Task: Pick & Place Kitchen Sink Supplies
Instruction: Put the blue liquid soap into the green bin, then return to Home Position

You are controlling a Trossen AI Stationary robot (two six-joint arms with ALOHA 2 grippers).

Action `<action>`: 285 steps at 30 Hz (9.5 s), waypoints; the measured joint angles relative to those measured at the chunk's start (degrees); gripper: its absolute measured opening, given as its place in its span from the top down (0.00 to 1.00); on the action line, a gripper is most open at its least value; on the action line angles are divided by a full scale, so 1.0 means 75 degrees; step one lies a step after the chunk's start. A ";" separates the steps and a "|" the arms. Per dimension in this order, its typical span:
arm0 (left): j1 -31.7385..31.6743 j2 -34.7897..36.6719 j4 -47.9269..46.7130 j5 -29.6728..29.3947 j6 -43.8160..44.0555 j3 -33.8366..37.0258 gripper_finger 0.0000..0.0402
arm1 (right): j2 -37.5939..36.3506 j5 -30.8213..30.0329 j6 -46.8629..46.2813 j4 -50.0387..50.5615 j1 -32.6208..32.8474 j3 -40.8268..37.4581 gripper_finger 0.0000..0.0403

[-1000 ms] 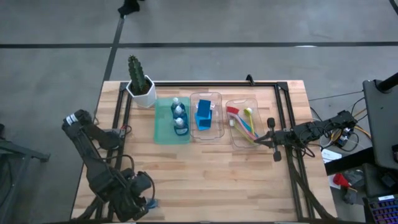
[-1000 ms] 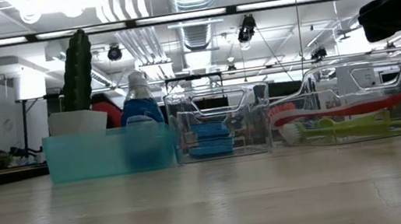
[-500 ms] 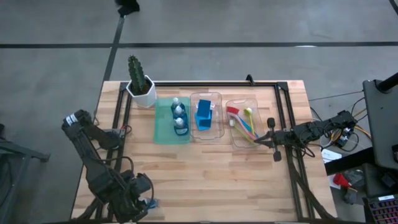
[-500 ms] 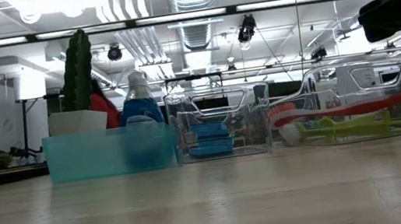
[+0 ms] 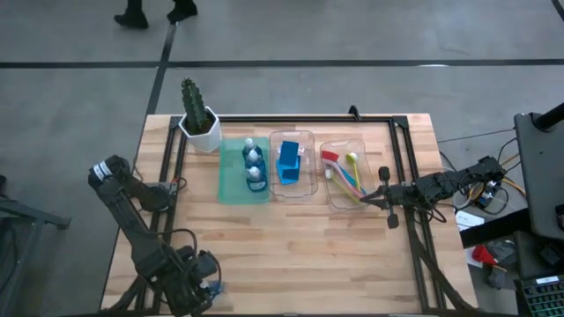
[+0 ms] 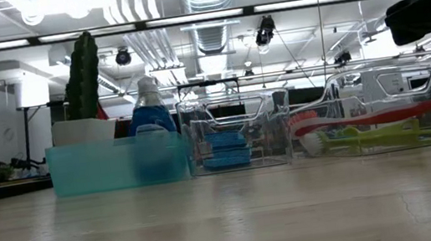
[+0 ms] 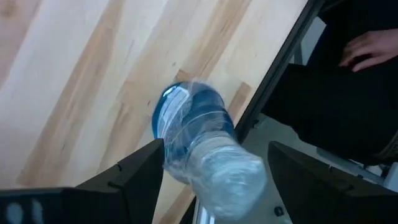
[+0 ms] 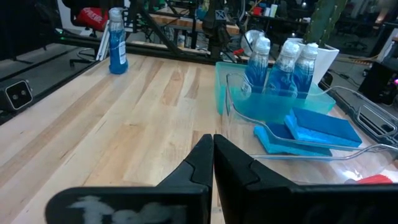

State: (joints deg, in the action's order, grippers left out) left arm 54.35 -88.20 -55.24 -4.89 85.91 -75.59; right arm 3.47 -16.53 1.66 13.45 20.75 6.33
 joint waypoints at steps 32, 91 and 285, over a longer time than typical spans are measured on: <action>-0.0276 0.0026 0.0420 0.0111 -0.0243 0.0480 0.61 | -0.0001 0.0001 -0.0001 0.0001 -0.0002 0.0000 0.98; -0.6766 0.0947 -0.1924 -0.0952 -0.9253 -0.1642 0.62 | 0.0001 0.0002 0.0001 0.0003 -0.0002 0.0000 0.98; -0.5324 1.1389 0.5332 -0.3022 -1.0030 0.9331 0.99 | -0.0001 0.0000 -0.0014 0.0001 -0.0003 0.0000 0.98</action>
State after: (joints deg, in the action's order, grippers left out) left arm 14.41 -2.79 -15.25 -27.55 10.69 -5.61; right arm 3.46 -16.53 1.55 13.46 20.73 6.33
